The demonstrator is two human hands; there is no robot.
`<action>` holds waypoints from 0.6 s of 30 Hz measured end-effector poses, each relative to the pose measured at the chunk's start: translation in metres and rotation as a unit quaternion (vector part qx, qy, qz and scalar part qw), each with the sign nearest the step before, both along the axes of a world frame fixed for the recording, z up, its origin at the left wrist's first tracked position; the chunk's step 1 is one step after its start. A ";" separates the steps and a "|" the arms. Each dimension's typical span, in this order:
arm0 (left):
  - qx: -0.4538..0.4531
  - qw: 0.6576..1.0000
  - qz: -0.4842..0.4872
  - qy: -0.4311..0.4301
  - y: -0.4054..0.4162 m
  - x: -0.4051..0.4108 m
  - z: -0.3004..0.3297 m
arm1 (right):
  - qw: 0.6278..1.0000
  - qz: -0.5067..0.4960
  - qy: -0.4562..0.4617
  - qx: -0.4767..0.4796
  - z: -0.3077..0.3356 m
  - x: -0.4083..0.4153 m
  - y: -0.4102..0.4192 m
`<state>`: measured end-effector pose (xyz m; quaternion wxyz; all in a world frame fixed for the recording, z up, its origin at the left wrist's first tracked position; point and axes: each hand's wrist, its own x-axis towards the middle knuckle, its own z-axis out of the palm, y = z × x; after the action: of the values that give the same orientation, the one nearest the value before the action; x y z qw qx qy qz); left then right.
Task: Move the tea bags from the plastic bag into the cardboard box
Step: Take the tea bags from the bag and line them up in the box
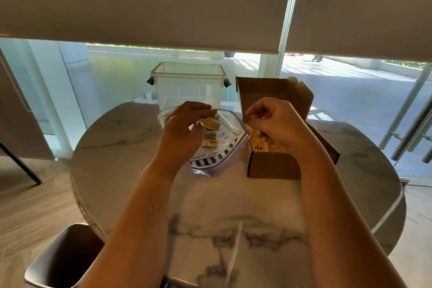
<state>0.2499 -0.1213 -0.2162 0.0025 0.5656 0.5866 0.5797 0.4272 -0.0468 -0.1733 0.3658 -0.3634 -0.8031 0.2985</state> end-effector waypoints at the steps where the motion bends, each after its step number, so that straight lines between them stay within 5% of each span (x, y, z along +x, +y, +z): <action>1: 0.011 1.000 -0.003 0.006 0.000 -0.001 0.000 | 0.998 0.048 0.016 -0.031 0.002 -0.007 -0.008; 4: 0.033 0.999 -0.011 0.031 0.001 -0.004 -0.003 | 0.988 0.136 -0.062 -0.044 -0.008 -0.033 -0.025; 7: 0.035 0.999 -0.018 0.028 0.001 -0.004 -0.004 | 0.965 0.114 -0.226 0.074 -0.032 -0.064 -0.026; 10: 0.034 0.999 -0.016 0.036 0.002 -0.006 -0.004 | 0.943 0.082 -0.314 0.074 -0.052 -0.086 -0.021; 18: 0.029 0.999 -0.020 0.031 0.003 -0.010 -0.006 | 0.944 0.020 -0.328 0.037 -0.063 -0.087 -0.010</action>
<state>0.2397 -0.1183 -0.2223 -0.0208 0.5946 0.5581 0.5785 0.3398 -0.0565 -0.2364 0.0888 -0.4114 -0.8962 0.1400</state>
